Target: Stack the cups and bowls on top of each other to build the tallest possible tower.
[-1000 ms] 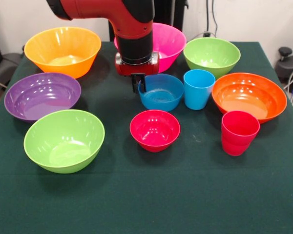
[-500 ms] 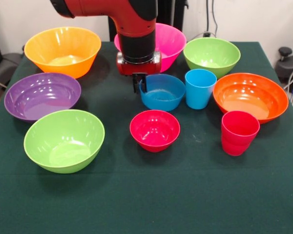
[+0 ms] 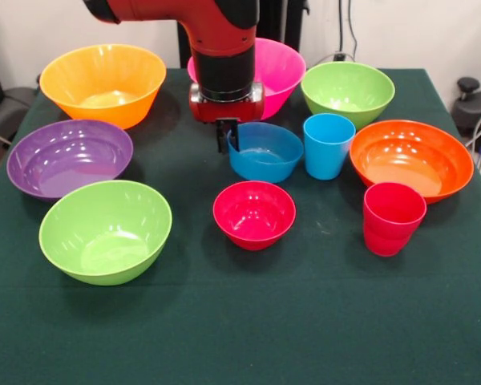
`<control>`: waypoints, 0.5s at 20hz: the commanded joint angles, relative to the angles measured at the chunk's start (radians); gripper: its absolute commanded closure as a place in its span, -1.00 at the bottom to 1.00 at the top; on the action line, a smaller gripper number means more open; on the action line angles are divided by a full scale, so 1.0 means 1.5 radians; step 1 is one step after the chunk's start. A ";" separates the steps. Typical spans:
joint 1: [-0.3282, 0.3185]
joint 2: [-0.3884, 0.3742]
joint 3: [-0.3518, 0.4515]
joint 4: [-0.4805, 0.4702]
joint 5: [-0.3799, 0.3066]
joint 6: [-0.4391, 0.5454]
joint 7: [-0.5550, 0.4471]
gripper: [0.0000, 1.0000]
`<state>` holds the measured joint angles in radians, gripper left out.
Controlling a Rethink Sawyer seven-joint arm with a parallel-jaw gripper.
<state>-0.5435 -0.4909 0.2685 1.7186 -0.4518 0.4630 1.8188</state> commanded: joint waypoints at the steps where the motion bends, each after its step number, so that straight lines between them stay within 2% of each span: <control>1: -0.004 -0.035 0.026 -0.015 -0.034 0.027 -0.045 1.00; 10: -0.004 -0.031 0.038 -0.045 -0.025 0.063 -0.062 1.00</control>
<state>-0.5546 -0.5433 0.2683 1.7152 -0.4518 0.4639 1.8188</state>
